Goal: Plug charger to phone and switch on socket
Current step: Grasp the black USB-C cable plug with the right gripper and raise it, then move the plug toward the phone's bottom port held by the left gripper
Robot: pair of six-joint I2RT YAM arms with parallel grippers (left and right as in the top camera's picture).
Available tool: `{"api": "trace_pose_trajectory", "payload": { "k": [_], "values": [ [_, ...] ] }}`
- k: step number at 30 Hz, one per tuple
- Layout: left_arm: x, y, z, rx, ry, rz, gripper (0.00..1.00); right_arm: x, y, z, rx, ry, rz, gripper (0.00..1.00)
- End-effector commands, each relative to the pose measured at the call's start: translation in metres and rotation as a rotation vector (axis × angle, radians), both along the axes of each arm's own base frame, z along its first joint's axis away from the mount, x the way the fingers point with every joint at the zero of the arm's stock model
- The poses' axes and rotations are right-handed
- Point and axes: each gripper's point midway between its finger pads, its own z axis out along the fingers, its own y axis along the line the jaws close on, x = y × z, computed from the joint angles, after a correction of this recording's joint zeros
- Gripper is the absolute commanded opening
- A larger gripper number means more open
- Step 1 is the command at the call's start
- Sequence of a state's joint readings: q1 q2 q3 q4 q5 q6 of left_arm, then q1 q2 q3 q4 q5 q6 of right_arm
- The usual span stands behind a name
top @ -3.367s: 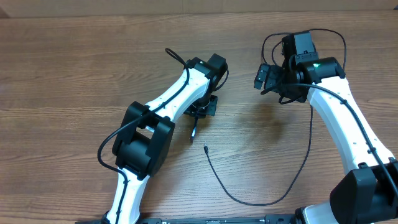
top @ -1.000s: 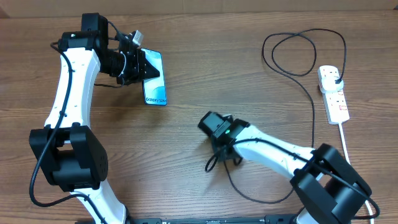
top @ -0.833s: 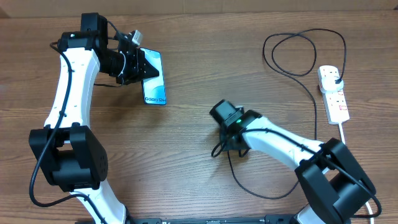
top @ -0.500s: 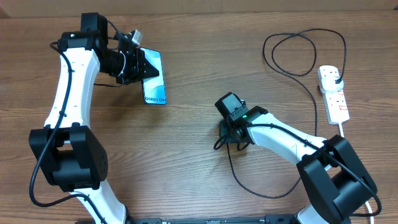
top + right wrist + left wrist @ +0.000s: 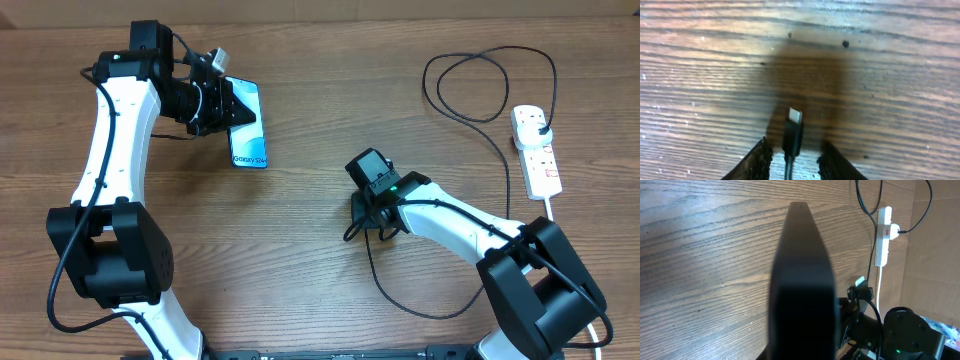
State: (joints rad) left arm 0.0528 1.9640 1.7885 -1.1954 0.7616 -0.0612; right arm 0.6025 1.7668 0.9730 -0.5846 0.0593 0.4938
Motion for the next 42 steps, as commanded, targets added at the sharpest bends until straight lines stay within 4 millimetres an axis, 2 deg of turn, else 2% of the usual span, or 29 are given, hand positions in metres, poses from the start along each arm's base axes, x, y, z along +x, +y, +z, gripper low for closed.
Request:
{"api": "trace_pose_trajectory", "payload": {
  "k": [1, 8, 10, 15, 18, 23, 27, 29, 33, 37, 42],
  "values": [
    [0.002, -0.003, 0.005, -0.017, -0.006, 0.005, 0.04, -0.002, -0.004, -0.006, -0.016, 0.005, 0.001, 0.30],
    [0.003, -0.003, 0.006, -0.017, -0.009, 0.005, 0.04, -0.003, -0.004, -0.007, -0.016, 0.006, 0.001, 0.16],
    [0.003, -0.003, 0.006, -0.018, -0.011, 0.005, 0.04, -0.003, -0.004, -0.007, -0.019, 0.008, 0.010, 0.04],
    [0.005, -0.003, 0.007, -0.020, -0.022, 0.004, 0.04, -0.003, 0.000, -0.002, 0.012, 0.008, 0.051, 0.04],
    [0.008, -0.008, 0.013, -0.061, -0.046, -0.006, 0.04, -0.002, 0.005, 0.011, 0.090, 0.013, 0.098, 0.04],
    [0.013, -0.025, 0.037, -0.218, -0.109, -0.049, 0.04, -0.009, 0.024, 0.052, 0.334, 0.023, 0.226, 0.04],
    [0.009, -0.036, 0.056, -0.341, -0.127, -0.084, 0.05, -0.027, 0.055, 0.111, 0.669, 0.004, 0.421, 0.04],
    [0.008, -0.041, 0.067, -0.406, -0.142, -0.105, 0.04, -0.035, 0.066, 0.131, 0.778, -0.005, 0.484, 0.04],
    [0.003, -0.051, 0.094, -0.560, -0.188, -0.165, 0.05, -0.046, 0.081, 0.158, 0.929, -0.009, 0.571, 0.04],
    [-0.002, -0.054, 0.109, -0.649, -0.192, -0.194, 0.04, -0.055, 0.092, 0.188, 1.090, -0.032, 0.683, 0.04],
    [-0.011, -0.057, 0.129, -0.767, -0.207, -0.239, 0.04, -0.047, 0.100, 0.213, 1.180, -0.064, 0.691, 0.04]
  ]
}}
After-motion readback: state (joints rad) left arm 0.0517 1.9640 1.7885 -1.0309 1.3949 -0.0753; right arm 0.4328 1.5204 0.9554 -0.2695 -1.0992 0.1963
